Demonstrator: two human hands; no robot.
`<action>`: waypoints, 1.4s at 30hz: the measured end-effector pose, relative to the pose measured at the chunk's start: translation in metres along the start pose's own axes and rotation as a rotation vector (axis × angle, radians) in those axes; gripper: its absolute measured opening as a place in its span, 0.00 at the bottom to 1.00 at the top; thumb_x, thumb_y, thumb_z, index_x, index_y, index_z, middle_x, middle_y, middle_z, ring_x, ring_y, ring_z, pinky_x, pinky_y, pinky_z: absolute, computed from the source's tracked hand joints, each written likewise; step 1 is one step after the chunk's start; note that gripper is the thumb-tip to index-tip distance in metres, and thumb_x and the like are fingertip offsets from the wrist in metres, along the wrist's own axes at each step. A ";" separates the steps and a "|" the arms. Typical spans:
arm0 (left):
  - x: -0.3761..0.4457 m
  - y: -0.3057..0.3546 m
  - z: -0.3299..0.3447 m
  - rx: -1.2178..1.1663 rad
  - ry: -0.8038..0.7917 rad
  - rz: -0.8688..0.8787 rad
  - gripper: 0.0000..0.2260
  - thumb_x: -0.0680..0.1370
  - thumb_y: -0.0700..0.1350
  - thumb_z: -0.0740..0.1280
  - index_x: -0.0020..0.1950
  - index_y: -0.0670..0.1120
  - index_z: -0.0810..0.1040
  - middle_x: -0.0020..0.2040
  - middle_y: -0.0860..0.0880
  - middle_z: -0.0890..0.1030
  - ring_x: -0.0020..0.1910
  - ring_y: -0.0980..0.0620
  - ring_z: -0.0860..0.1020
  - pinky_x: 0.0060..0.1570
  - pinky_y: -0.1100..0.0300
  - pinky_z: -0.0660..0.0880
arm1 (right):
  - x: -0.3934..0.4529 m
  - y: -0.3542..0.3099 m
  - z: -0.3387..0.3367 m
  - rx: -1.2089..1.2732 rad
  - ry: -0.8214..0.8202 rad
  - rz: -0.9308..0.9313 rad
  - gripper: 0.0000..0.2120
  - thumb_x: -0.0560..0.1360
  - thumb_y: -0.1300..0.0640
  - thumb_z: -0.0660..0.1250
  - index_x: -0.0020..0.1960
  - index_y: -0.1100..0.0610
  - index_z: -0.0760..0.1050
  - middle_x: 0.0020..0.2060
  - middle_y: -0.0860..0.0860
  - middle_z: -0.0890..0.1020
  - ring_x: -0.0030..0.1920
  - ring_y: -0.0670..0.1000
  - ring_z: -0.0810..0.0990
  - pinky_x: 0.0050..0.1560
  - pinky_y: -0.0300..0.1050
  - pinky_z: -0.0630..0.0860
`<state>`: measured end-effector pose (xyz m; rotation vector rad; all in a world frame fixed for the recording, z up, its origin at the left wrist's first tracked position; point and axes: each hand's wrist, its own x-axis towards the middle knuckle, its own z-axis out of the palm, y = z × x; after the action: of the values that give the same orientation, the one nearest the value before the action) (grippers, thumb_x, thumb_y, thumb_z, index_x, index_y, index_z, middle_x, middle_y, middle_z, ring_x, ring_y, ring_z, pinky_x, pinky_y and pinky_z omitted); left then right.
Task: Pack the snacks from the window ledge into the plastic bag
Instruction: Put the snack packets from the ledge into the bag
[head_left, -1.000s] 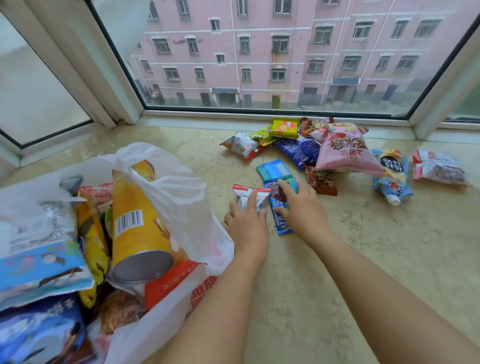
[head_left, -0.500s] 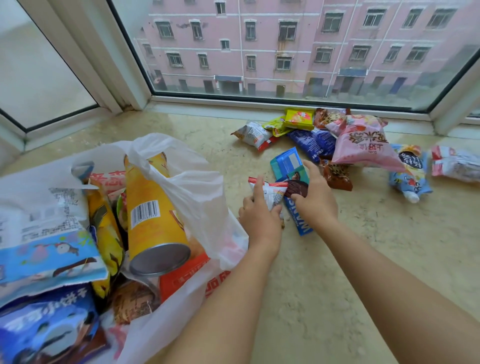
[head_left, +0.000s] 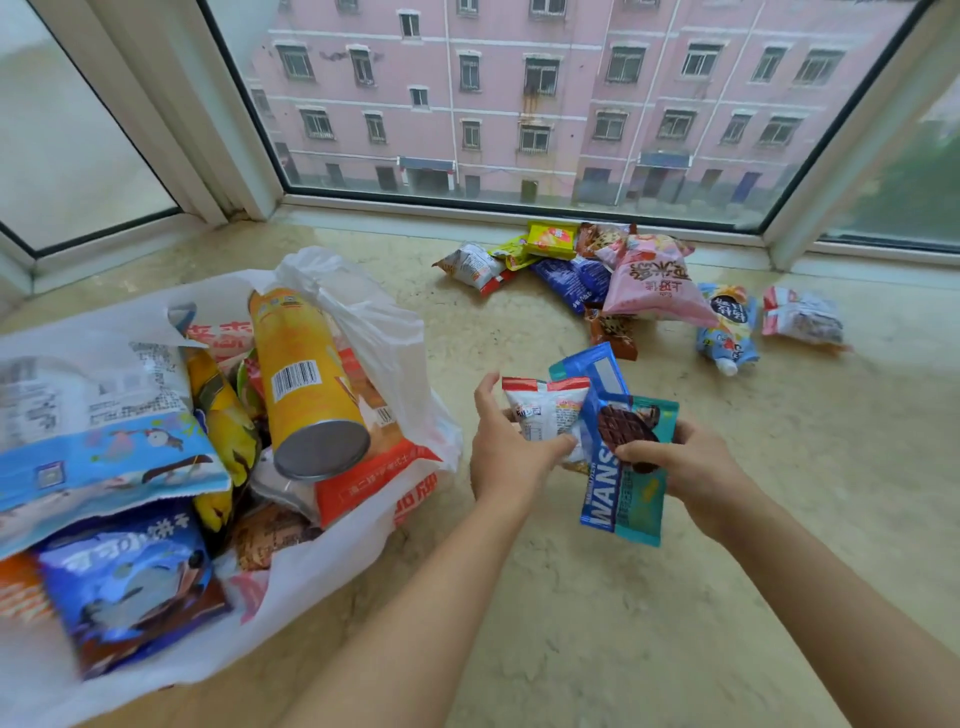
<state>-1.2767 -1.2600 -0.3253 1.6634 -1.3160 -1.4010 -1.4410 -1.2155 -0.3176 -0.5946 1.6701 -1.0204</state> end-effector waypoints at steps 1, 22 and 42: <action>-0.010 -0.001 -0.003 -0.068 -0.035 -0.027 0.45 0.66 0.39 0.78 0.73 0.58 0.54 0.50 0.57 0.74 0.44 0.59 0.79 0.49 0.48 0.80 | -0.011 0.001 -0.007 0.012 -0.028 0.018 0.14 0.69 0.72 0.69 0.53 0.62 0.77 0.43 0.58 0.83 0.37 0.54 0.82 0.34 0.44 0.78; -0.161 0.032 -0.156 -0.126 0.030 -0.029 0.32 0.62 0.48 0.81 0.61 0.57 0.70 0.58 0.56 0.79 0.53 0.58 0.80 0.48 0.59 0.79 | -0.164 -0.037 0.039 0.042 -0.355 -0.009 0.22 0.60 0.60 0.76 0.54 0.59 0.78 0.43 0.57 0.86 0.41 0.55 0.85 0.34 0.43 0.78; -0.104 0.038 -0.324 0.065 0.423 0.091 0.40 0.62 0.51 0.81 0.66 0.55 0.62 0.61 0.52 0.75 0.58 0.52 0.76 0.58 0.48 0.75 | -0.165 -0.095 0.242 0.071 -0.349 -0.182 0.19 0.65 0.63 0.77 0.53 0.57 0.77 0.44 0.55 0.84 0.37 0.51 0.85 0.30 0.46 0.79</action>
<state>-0.9755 -1.2253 -0.1654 1.7940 -1.1815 -0.8966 -1.1679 -1.2152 -0.1741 -0.8375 1.2865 -1.0332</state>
